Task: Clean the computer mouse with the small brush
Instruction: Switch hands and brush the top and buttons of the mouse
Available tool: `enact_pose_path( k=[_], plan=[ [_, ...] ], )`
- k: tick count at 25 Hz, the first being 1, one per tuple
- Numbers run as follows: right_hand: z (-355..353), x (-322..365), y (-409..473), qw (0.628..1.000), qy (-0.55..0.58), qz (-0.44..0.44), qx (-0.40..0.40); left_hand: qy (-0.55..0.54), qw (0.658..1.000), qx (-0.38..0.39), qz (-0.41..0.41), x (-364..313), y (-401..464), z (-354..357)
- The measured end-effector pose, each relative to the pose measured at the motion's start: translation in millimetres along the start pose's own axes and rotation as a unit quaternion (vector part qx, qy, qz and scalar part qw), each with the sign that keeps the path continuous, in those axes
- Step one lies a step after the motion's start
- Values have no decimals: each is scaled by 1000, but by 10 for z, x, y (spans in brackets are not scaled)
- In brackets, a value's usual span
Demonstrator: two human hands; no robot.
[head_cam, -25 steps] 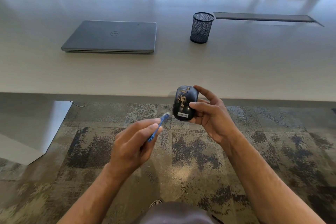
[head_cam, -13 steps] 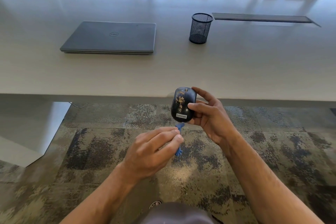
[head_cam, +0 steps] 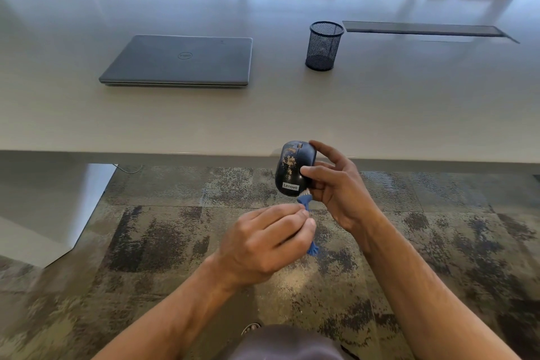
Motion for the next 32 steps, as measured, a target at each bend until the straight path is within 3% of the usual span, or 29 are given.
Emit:
enact_pose_path(
  k=[11,25,28,32],
  plan=[
    [-107,14,12,1000,16,7,-14,28,998,47,-41,247,-270,-221],
    [-38,14,-9,1000,-1,3,4,-8,999,-28,14,-18,-13,1],
    [-71,20,-16,1000,5,6,2,-25,998,-31,-38,114,-48,-52],
    [-120,-3,1,1000,19,10,0,-36,980,-62,-186,411,-168,-208]
  ],
)
Point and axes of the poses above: each hand's wrist, its own y-axis towards the middle knuckle, its own z-axis out of the palm, x = y × z, the point moved 7 cm from there along y, towards the middle knuckle, and after that the axes turned 4 degrees about z, right-handed, at the moved point
